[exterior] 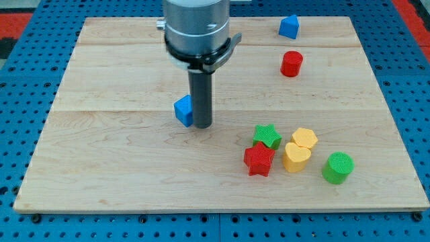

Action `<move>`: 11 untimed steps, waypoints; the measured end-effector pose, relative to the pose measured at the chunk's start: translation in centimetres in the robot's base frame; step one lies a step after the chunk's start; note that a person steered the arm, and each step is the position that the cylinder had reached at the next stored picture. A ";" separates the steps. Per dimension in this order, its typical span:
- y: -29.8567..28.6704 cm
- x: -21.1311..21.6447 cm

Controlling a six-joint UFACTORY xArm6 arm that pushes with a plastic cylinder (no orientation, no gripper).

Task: Move the red star and the blue cube closer to the red circle

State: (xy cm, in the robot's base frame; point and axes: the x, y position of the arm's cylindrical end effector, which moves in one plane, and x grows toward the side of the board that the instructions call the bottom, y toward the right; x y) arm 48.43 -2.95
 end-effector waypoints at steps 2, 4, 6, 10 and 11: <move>0.3 9.8; 6.0 10.2; 12.3 9.2; -3.8 0.8; -6.4 -2.5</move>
State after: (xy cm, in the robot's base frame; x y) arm 45.89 -9.38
